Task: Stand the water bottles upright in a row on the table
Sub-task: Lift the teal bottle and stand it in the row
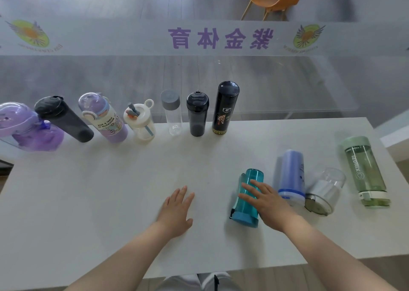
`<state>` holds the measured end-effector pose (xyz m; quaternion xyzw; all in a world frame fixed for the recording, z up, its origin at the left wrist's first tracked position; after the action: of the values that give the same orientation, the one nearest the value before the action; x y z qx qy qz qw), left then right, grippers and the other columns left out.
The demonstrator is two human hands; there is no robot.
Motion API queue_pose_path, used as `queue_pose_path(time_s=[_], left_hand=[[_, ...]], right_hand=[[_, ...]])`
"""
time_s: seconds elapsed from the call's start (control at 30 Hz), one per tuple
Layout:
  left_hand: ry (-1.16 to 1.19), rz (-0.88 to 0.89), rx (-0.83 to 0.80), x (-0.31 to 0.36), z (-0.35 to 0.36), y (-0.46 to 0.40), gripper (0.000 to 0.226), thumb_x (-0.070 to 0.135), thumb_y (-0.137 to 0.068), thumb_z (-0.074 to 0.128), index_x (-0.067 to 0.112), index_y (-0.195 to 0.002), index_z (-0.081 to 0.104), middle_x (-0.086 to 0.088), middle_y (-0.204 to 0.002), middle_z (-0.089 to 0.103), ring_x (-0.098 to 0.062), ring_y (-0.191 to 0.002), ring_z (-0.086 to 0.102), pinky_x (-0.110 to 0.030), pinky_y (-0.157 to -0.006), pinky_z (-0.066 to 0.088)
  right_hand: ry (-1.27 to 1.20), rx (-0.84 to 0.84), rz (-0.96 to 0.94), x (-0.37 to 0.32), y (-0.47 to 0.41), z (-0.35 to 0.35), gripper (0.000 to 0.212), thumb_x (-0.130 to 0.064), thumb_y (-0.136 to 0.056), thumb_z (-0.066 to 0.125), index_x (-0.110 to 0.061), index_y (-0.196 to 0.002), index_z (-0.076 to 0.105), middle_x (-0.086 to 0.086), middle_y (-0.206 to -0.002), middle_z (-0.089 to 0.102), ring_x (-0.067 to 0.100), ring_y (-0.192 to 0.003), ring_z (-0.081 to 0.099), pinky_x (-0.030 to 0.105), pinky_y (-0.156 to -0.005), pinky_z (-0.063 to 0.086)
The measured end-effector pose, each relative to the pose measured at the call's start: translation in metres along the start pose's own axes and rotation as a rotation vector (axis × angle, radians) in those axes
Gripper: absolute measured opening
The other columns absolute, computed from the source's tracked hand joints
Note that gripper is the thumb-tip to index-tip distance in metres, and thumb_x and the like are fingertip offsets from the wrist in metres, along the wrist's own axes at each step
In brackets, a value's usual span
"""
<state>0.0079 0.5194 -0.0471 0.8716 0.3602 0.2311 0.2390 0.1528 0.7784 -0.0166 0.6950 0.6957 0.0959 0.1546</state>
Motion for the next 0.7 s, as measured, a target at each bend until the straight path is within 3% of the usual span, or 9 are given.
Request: queue_pose_path(time_s=[0.2, 0.33, 0.5, 0.6, 0.7], left_hand=[[0.005, 0.001, -0.015, 0.000, 0.004, 0.007, 0.077, 0.039, -0.094, 0.047, 0.026, -0.153, 0.001, -0.002, -0.162, -0.015, -0.023, -0.149, -0.011, -0.041, -0.122, 0.005], [-0.013, -0.023, 0.004, 0.006, 0.004, 0.005, 0.077, 0.041, -0.094, 0.047, 0.024, -0.153, 0.002, -0.004, -0.162, -0.014, -0.024, -0.149, -0.010, -0.042, -0.121, 0.004], [-0.021, -0.078, 0.048, 0.018, 0.003, -0.006, 0.081, 0.049, -0.092, 0.049, 0.024, -0.153, 0.002, -0.005, -0.162, -0.012, -0.025, -0.149, -0.009, -0.042, -0.121, 0.005], [0.005, -0.123, 0.062, 0.037, 0.000, -0.018, 0.084, 0.053, -0.091, 0.049, 0.024, -0.153, 0.000, -0.005, -0.162, -0.013, -0.025, -0.149, -0.010, -0.042, -0.121, 0.005], [0.014, -0.150, 0.080, 0.062, -0.004, -0.033, 0.087, 0.055, -0.090, 0.050, 0.024, -0.153, -0.003, -0.005, -0.161, -0.015, -0.025, -0.149, -0.011, -0.042, -0.121, 0.004]], right_hand=[[-0.110, -0.004, 0.171, -0.011, -0.003, -0.007, 0.069, -0.031, -0.093, 0.058, -0.035, -0.150, 0.020, -0.004, -0.161, 0.015, 0.027, -0.147, 0.013, 0.039, -0.117, 0.019], [-0.335, 0.093, 0.265, -0.002, -0.003, -0.018, 0.073, -0.040, -0.089, 0.063, -0.038, -0.148, 0.020, -0.010, -0.158, 0.017, 0.018, -0.145, 0.013, 0.037, -0.108, 0.040], [-0.543, 0.213, 0.308, 0.023, -0.002, -0.025, 0.075, -0.043, -0.083, 0.069, -0.031, -0.145, 0.029, -0.009, -0.148, 0.033, 0.015, -0.136, 0.028, 0.037, -0.110, 0.038], [-0.592, 0.289, 0.329, 0.042, -0.001, -0.029, 0.070, -0.049, -0.079, 0.070, -0.030, -0.138, 0.038, -0.011, -0.136, 0.049, 0.015, -0.121, 0.048, 0.032, -0.099, 0.045], [-0.698, 0.310, 0.400, 0.060, 0.000, -0.034, 0.062, -0.054, -0.078, 0.067, -0.032, -0.131, 0.041, -0.019, -0.119, 0.056, 0.008, -0.106, 0.056, 0.029, -0.081, 0.048]])
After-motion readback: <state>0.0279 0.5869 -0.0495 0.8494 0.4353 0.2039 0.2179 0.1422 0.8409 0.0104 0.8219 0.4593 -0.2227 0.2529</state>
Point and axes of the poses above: each hand's wrist, its own y-axis away from the middle knuckle, its own z-axis out of the palm, x = y × z, the point moved 2 cm from there along -y, towards the middle knuckle
